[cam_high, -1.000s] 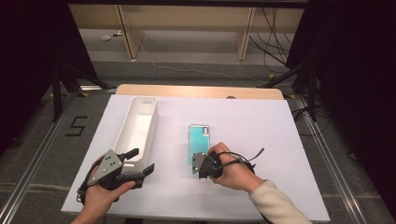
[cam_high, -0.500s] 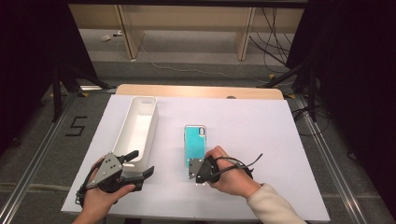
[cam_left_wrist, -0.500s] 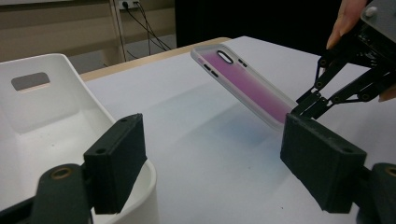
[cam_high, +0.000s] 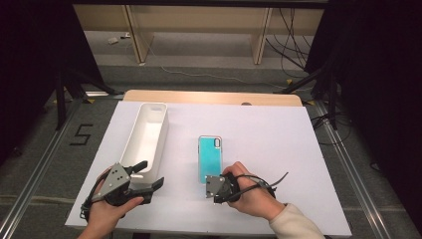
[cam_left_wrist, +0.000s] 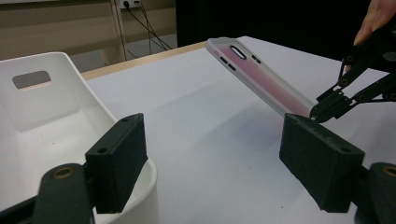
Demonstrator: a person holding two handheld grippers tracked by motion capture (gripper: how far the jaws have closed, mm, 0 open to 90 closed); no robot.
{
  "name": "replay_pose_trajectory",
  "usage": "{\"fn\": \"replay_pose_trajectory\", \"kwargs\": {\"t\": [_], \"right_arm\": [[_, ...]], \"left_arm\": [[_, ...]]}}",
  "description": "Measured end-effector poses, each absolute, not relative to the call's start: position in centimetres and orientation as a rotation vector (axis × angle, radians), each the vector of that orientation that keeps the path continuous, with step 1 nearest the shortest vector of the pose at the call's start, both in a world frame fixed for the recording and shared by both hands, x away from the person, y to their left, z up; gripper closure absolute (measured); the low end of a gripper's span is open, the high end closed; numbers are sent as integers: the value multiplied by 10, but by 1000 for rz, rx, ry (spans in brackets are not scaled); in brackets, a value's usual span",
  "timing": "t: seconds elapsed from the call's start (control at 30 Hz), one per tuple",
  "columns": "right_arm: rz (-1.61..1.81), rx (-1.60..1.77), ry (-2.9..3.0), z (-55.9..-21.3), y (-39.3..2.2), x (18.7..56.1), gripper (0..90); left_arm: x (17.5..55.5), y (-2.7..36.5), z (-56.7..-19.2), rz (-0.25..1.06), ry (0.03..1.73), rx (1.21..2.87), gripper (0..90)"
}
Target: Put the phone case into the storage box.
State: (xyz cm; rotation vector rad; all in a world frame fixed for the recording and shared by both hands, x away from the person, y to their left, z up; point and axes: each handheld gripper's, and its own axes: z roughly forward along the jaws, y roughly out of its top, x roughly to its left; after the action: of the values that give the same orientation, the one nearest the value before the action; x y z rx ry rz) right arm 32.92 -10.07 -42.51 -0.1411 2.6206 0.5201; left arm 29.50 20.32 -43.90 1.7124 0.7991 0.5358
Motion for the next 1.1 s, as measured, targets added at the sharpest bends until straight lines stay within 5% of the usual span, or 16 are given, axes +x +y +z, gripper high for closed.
{"fn": "replay_pose_trajectory", "kwargs": {"t": [0.73,1.1], "right_arm": [[783,5,2576,-418,-153,317,892],[830,-16,2570,-421,-143,313,892]], "left_arm": [[298,195,-433,518,786,1691,245],[309,172,-415,477,784,1703,251]]}}
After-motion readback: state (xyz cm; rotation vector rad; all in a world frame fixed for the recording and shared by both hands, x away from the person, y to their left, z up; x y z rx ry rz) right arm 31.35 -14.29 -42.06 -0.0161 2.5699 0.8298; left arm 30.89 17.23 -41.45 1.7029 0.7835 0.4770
